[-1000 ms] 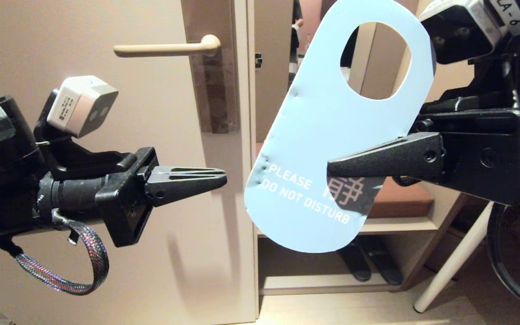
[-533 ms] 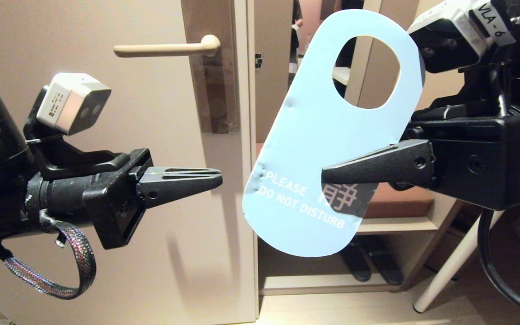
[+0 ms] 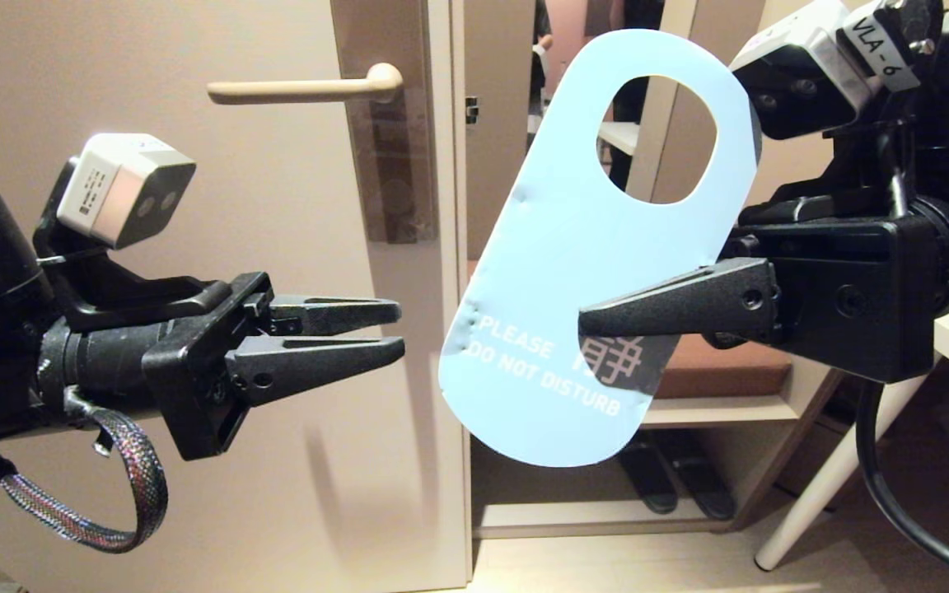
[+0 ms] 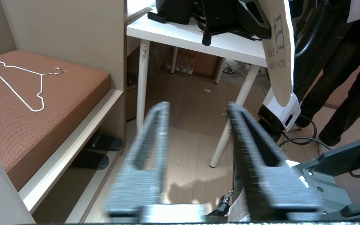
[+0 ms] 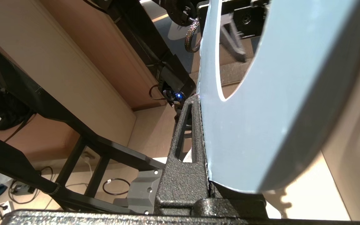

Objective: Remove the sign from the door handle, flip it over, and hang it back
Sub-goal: Hand it to the other hand

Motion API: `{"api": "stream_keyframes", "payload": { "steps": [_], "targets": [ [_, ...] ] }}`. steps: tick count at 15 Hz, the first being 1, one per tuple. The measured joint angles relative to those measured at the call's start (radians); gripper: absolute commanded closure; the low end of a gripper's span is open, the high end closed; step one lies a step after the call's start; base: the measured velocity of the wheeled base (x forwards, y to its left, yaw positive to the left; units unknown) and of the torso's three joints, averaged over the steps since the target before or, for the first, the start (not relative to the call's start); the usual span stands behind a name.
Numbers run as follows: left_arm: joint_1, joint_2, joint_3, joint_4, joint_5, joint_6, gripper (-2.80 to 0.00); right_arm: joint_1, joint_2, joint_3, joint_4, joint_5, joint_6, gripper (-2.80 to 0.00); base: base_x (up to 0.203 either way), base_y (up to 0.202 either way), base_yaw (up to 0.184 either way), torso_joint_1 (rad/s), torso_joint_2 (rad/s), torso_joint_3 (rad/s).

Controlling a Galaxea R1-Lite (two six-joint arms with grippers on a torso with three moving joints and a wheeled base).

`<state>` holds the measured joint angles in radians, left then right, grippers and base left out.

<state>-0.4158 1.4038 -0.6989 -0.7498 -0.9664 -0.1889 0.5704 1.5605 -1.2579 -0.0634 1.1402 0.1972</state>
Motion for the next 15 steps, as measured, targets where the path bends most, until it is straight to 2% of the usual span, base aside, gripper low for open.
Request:
{"api": "stream_keyframes", "payload": {
  "steps": [7,9,11,15],
  "targets": [
    [-0.002,-0.016,-0.003,0.007,-0.014,-0.011,-2.80,0.005,0.011,-0.008,0.000,-0.002,-0.003,0.00,0.000,0.000,0.000,0.000,0.00,0.000],
    [0.000,-0.029,-0.004,0.009,-0.039,-0.061,-2.80,0.019,0.021,-0.014,-0.001,-0.002,-0.006,0.00,0.000,0.000,0.000,0.000,0.00,0.000],
    [-0.002,-0.042,-0.003,0.014,-0.045,-0.081,-2.80,0.036,0.035,-0.027,-0.004,-0.003,-0.009,0.00,0.000,0.000,0.000,0.000,0.00,0.000],
    [-0.003,-0.053,0.000,0.046,-0.045,-0.081,-2.80,0.052,0.075,-0.058,-0.005,-0.009,-0.118,0.00,0.000,0.000,0.000,0.000,0.00,0.000]
  ]
}}
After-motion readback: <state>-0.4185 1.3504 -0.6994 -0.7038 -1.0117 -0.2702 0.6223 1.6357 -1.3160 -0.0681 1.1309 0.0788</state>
